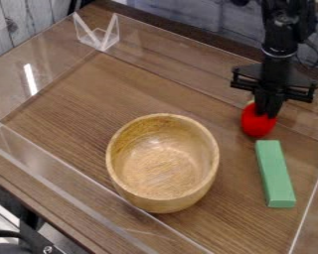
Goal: Move the red fruit to the right
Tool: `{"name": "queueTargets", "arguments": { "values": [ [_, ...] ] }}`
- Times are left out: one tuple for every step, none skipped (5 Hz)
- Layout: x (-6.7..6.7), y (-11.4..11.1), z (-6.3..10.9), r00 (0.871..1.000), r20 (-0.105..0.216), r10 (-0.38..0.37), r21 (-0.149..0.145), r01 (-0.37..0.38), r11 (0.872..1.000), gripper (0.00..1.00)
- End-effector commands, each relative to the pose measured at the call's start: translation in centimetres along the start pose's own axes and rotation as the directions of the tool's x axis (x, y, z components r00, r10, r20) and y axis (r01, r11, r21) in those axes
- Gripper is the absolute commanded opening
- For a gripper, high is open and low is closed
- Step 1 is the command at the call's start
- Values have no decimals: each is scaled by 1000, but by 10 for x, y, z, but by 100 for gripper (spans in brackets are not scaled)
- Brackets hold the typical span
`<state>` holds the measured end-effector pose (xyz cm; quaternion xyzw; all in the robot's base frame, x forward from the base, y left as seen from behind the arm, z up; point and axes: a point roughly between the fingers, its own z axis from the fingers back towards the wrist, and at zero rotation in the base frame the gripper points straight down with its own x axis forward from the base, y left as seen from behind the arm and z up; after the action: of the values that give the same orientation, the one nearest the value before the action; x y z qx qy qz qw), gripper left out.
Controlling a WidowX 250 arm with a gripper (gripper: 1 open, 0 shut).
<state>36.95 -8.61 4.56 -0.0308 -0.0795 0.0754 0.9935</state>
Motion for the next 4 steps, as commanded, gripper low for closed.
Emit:
{"name": "queueTargets", "arguments": {
  "values": [
    [7,0,10,998,60,-1,-9,2,1000,0],
    [5,1,8,998,70,2,-9,-2,1000,0],
    [5,2,7,997,81,4,-8,-3,1000,0],
    [5,3,7,996,90,5,-8,-4,1000,0]
  ]
}}
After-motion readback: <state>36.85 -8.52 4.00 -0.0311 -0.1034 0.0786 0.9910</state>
